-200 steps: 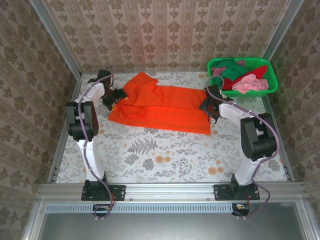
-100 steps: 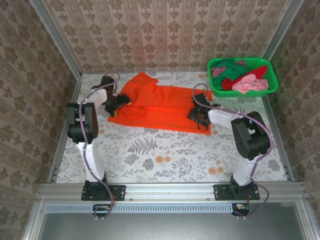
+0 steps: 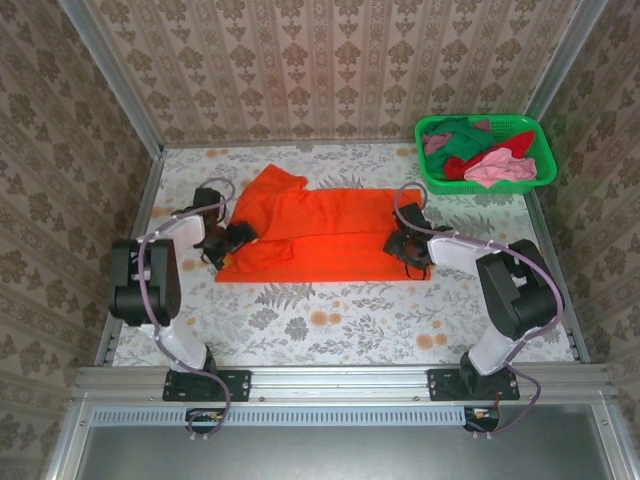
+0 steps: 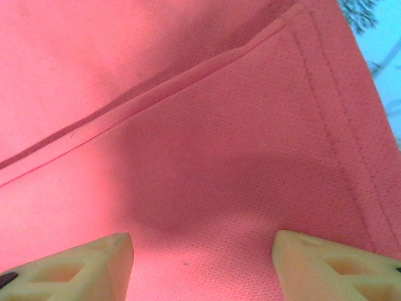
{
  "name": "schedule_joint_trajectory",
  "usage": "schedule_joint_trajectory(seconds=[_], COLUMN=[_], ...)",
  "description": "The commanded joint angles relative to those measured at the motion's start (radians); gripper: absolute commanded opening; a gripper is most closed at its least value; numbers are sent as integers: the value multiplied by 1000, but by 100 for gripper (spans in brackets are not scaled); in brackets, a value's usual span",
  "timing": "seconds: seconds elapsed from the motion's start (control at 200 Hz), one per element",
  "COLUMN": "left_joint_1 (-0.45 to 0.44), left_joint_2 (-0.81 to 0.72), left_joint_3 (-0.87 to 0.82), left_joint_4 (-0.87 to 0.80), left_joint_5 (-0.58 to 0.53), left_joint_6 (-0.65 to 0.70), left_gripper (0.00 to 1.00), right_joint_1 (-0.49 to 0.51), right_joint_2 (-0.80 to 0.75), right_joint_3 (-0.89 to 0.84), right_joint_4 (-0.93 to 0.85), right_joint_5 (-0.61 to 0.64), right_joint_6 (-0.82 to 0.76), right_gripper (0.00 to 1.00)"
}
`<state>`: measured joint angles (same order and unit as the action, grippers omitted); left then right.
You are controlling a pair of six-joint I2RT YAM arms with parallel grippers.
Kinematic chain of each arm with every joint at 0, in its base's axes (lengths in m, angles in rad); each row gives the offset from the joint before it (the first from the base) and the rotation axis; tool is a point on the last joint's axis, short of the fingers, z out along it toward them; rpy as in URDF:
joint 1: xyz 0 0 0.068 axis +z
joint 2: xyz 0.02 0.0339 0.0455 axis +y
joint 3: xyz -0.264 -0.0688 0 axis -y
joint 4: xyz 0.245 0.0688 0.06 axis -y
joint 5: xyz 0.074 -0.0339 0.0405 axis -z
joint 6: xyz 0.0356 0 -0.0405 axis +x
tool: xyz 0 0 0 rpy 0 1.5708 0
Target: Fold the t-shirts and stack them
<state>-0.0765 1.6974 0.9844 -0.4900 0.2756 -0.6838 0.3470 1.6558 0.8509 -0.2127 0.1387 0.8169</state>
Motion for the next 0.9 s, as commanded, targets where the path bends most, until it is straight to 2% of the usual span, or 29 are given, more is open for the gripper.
schedule_joint_trajectory(seconds=[0.0, 0.205, 0.37, 0.4, 0.44, 0.61, 0.76, 0.895], left_joint_1=[-1, -6, -8, -7, -8, -12, -36, -62], left_joint_2=[-66, -169, -169, -162, -147, -33, 113, 190], left_joint_3=[-124, -183, -64, -30, 14, 178, 315, 334], left_joint_4=[-98, -129, -166, -168, -164, -118, -115, -99], left_joint_5=[-27, -39, -71, -77, -75, -59, -39, -26], left_joint_6=[-10, -22, -27, -31, -38, -87, -105, -121], left_gripper=[88, 89, 91, 96, 99, 100, 97, 96], right_joint_1=[-2, 1, -11, -16, -21, -29, -28, -28], right_joint_2=[-44, -132, -160, -151, -131, -4, 81, 103], right_joint_3=[-78, -96, 3, 38, 78, 191, 201, 160], right_joint_4=[-97, -165, -196, -199, -196, -164, -139, -139], right_joint_5=[-21, -31, -58, -59, -62, -88, -124, -154], right_joint_6=[32, 8, -39, -55, -71, -116, -95, -79], right_gripper=[62, 63, 63, 63, 63, 64, 63, 63])
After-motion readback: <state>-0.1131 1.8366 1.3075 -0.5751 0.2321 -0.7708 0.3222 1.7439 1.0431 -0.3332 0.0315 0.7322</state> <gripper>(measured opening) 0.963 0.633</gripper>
